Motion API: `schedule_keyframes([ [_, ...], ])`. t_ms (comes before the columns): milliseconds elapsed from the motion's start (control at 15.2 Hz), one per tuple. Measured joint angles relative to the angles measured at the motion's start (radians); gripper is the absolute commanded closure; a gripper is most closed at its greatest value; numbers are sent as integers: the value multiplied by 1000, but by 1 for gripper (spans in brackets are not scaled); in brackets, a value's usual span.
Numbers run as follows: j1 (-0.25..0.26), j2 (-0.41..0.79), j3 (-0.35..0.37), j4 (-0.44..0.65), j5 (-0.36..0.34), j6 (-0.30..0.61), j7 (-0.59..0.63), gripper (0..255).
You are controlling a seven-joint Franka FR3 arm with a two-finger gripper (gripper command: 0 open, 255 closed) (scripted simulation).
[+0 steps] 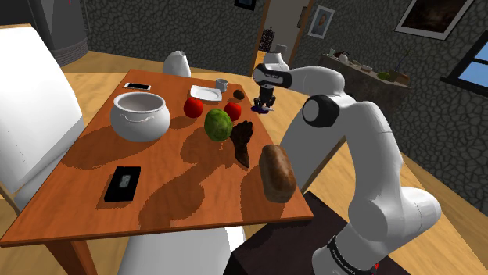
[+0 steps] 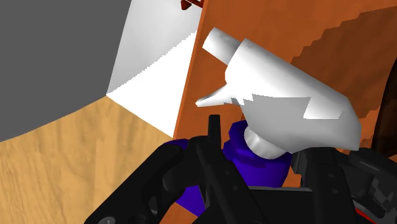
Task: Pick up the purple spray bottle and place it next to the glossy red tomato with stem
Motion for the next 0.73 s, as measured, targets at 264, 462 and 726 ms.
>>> schedule_keyframes([
  [264,-2,0,0,-55,-3,55,8,255],
  [462,-2,7,-1,-84,-5,90,15,255],
  [726,-2,32,-2,-94,-6,125,20,255],
])
